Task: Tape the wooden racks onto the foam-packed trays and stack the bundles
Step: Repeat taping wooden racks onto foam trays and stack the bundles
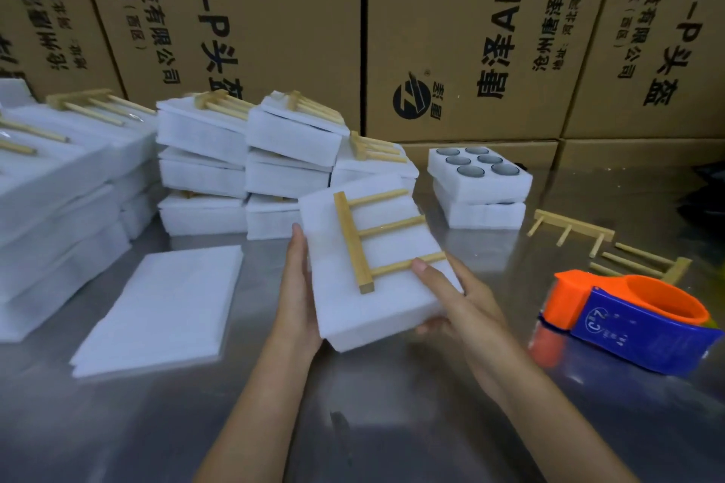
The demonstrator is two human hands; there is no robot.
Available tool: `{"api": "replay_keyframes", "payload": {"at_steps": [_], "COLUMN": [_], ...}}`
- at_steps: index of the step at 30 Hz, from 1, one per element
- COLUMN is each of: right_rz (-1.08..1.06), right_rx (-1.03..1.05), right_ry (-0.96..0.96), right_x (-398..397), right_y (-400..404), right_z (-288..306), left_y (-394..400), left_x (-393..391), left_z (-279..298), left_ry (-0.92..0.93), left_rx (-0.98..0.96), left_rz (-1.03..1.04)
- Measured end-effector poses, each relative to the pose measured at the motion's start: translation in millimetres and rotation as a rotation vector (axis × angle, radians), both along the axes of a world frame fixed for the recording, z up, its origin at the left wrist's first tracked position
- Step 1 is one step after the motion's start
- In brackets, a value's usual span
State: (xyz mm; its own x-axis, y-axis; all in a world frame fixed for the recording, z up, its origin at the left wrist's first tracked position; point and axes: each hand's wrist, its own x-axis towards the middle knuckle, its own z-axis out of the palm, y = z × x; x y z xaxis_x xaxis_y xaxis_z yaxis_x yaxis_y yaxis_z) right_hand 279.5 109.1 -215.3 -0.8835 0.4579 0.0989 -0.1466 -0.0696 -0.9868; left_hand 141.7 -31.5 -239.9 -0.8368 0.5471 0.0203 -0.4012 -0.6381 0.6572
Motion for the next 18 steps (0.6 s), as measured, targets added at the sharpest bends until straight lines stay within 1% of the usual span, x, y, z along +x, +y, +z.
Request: {"api": "replay_keyframes", "payload": {"at_steps": [2,4,6,9,12,15,18], "right_rz": [0.020,0.054,0.049,0.013,-0.124,-0.256,-0.294], "right_rx": [-0.188,-0.393,-0.496,-0.557,-0.537,-0.509,-0.469], "right_ry": [0.043,0.099,0.175,0.276,0.316,0.243,0.170], "right_x": [-3.9,-9.5,-17.8,-38.6,-66.0,-97.7,-129.5], "right_y": [-2.8,-3.3,0.5,13.0,30.8,53.3,77.3], "right_z": [3.3,7.9,17.5,44.3,75.7,96.9,105.7], "left_y": [-3.7,-3.8,-0.2,6.0,7.1,7.8,11.9], "left_x": [-7.6,-14.6,-18.6,-26.2,-41.3,-55.5,-66.8], "left_z": [-4.2,-8.2,-12.7,-18.4,-18.7,-17.4,-18.6], "left_ry": [-0.089,-0.162,-0.214,-0.235,-0.228,-0.297,-0.327], "left_rx": [0.024,0.025,-0.011,-0.093,-0.167,-0.137,-0.118], "left_rz": [0.054,0.030,0.007,-0.031,-0.112,-0.222,-0.285]}}
